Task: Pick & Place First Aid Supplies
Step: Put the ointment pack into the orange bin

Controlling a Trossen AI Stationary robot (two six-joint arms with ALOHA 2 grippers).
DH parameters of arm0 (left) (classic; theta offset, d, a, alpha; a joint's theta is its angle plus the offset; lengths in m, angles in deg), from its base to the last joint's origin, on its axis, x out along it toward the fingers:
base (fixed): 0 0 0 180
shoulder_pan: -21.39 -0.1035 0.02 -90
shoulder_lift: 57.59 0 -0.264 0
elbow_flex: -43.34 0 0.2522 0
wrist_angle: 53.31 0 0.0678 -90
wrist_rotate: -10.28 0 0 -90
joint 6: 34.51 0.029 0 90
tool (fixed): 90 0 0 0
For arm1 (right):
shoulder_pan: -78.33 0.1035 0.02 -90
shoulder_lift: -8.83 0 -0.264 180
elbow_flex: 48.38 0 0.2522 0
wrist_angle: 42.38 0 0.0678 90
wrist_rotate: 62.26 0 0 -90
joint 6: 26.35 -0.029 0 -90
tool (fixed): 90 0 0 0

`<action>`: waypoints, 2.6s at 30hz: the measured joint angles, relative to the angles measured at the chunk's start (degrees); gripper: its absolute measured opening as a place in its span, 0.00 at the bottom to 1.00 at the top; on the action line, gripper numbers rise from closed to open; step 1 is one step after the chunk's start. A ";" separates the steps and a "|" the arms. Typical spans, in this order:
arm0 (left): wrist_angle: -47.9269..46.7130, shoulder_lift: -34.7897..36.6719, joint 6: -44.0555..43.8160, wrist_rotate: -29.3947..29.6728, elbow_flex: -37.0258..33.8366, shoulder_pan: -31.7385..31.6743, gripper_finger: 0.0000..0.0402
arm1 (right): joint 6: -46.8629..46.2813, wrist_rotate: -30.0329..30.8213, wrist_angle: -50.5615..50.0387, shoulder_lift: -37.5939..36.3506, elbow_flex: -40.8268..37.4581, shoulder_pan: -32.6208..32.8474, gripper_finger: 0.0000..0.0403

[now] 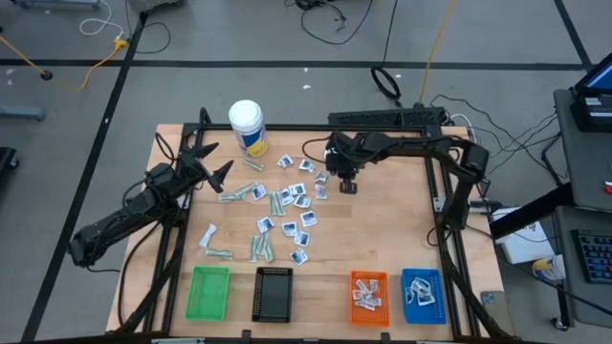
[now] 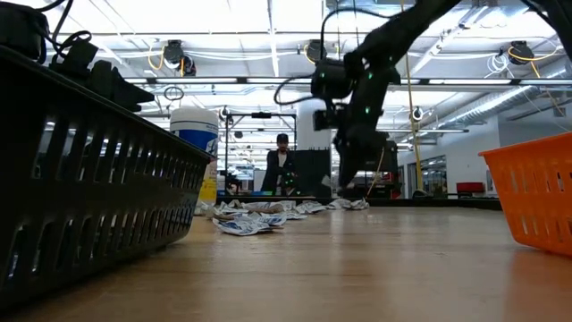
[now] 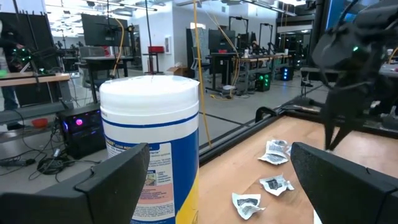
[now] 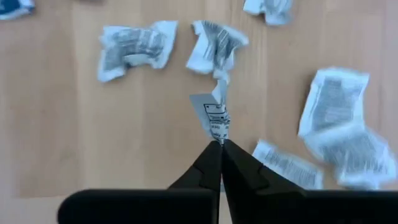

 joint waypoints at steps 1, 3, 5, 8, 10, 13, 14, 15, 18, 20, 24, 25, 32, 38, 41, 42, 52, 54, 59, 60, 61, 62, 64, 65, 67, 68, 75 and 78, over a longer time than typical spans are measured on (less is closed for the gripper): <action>0.00 0.00 0.00 0.00 0.00 -0.01 0.99 | -2.04 0.01 -0.87 -0.63 0.27 0.26 0.00; 0.00 0.00 0.00 0.00 0.00 0.01 0.99 | -6.85 0.30 -2.28 -1.70 1.17 1.00 0.00; 0.00 0.00 0.00 0.00 0.01 -0.01 0.99 | -11.79 0.29 -4.14 -2.93 1.62 2.06 0.00; 0.01 0.00 0.00 0.00 0.01 0.01 0.99 | -18.96 -0.23 -6.58 -4.09 1.62 4.57 0.00; 0.01 0.00 0.00 0.00 -0.01 0.00 0.99 | -23.14 -0.25 -8.70 -5.11 1.64 6.59 0.00; 0.00 0.00 0.00 0.00 0.01 0.01 0.99 | -29.20 1.35 -13.48 -5.46 3.79 10.95 0.00; 0.00 0.00 0.00 0.00 0.01 -0.01 0.99 | -30.73 2.37 -15.33 -5.34 4.96 12.72 0.00; 0.00 0.00 0.00 0.00 -0.01 -0.01 0.99 | -32.16 3.18 -17.50 -5.29 6.18 14.56 0.00; 0.00 0.00 0.00 0.00 -0.01 -0.01 0.99 | -37.06 4.24 -21.63 -5.50 9.51 19.99 0.00; 0.00 0.00 0.00 0.00 0.01 0.00 0.99 | -40.96 4.28 -23.13 -5.47 10.78 23.61 0.00; 0.00 0.00 0.00 0.00 0.01 0.01 0.99 | -48.88 4.05 -27.38 -4.24 12.44 31.23 0.00; 0.00 0.00 0.00 0.00 0.00 0.00 0.99 | -50.68 4.04 -28.68 -4.04 12.81 33.24 0.00; 0.00 0.00 0.00 0.02 0.00 0.01 0.99 | -63.62 3.94 -32.90 -1.77 17.29 46.90 0.00; 0.00 0.00 0.00 0.02 0.01 0.01 0.99 | -75.18 2.37 -32.52 -0.41 19.67 56.09 0.00; 0.00 0.00 0.00 0.00 0.01 0.01 0.99 | -80.06 0.32 -32.67 0.45 20.75 59.28 0.00; 0.00 0.00 0.00 0.00 0.00 -0.01 0.99 | -81.08 -0.24 -32.63 0.66 20.77 60.38 0.00; 0.02 0.00 0.00 0.10 0.00 0.00 0.99 | -84.62 -0.33 -28.52 4.53 17.99 63.89 0.00; -0.01 0.00 0.00 0.24 0.01 0.01 0.99 | -83.78 -0.36 -27.12 5.60 16.80 63.88 0.00; 0.02 0.00 0.00 0.28 -0.01 -0.01 0.99 | -83.64 -0.36 -23.27 7.16 12.72 63.88 0.00; 0.02 0.00 0.00 0.28 0.01 0.01 0.99 | -83.56 -0.34 -22.71 7.32 12.07 63.88 0.00; 0.02 0.00 0.00 0.31 0.01 0.01 0.99 | -83.55 -0.35 -22.16 7.33 11.42 63.88 0.00; 0.02 0.00 0.00 0.31 0.01 -0.01 0.99 | -83.58 -0.36 -21.72 7.30 10.89 63.87 0.00; 0.02 0.00 0.00 0.31 0.01 0.01 0.99 | -83.62 -0.36 -21.36 7.30 10.01 63.75 0.00; 0.02 0.00 0.00 0.35 0.01 0.01 0.99 | -83.38 -0.36 -21.23 7.30 9.73 63.75 0.00; 0.02 0.00 0.00 0.33 -0.01 0.01 0.99 | -82.38 -0.36 -21.04 7.30 9.65 63.72 0.03; 0.02 0.00 0.00 0.35 0.00 0.01 0.99 | -81.94 -0.40 -20.95 7.26 9.65 63.70 0.05; 0.00 0.00 0.00 0.35 0.00 0.01 0.99 | -83.50 -0.32 -20.99 7.26 9.65 62.92 0.33; 0.02 0.00 0.00 0.35 0.01 -0.01 0.99 | -81.75 -0.34 -21.02 7.21 9.65 62.60 0.45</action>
